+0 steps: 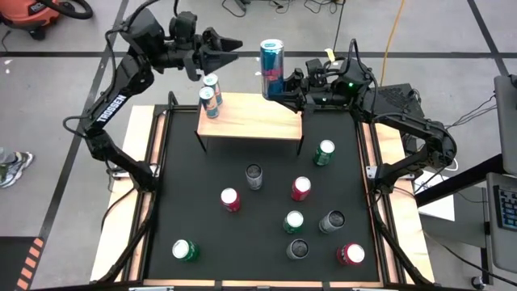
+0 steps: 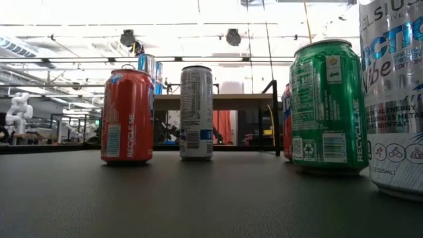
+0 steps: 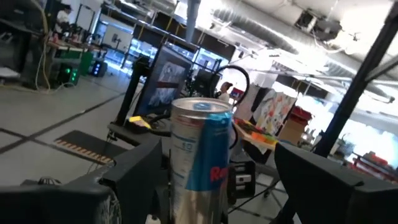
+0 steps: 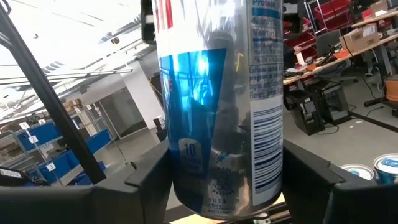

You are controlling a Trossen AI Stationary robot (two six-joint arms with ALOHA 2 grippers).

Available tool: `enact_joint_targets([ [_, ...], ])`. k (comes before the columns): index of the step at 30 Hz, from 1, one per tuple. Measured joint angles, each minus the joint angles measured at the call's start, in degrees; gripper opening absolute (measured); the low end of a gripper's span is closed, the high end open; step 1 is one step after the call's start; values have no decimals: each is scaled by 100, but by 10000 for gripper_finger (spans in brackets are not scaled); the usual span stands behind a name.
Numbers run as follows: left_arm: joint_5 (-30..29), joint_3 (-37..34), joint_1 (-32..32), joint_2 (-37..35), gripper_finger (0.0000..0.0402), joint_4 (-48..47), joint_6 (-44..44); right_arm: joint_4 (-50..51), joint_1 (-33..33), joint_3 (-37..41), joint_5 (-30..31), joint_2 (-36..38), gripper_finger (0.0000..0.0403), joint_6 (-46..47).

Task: Place canned beverage on shelf
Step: Put the blue soda can on the shelf

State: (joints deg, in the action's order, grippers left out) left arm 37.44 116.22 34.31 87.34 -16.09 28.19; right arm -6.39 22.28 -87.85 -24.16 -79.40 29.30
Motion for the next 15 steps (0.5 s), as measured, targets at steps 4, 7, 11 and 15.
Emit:
enact_joint_targets([
  [4, -165, -4, -168, 162, 325, -8, -21, 79, 0, 0, 0, 0, 224, 0],
  [7, -345, -4, -306, 288, 346, 51, -51, 105, 0, 0, 2, 0, 224, 0],
  [11, -451, -4, -377, 384, 380, 64, -57, 109, 0, 0, 6, 0, 224, -3],
  [15, -473, -4, -469, 484, 397, 280, -40, 147, 0, 0, 7, 0, 224, -4],
])
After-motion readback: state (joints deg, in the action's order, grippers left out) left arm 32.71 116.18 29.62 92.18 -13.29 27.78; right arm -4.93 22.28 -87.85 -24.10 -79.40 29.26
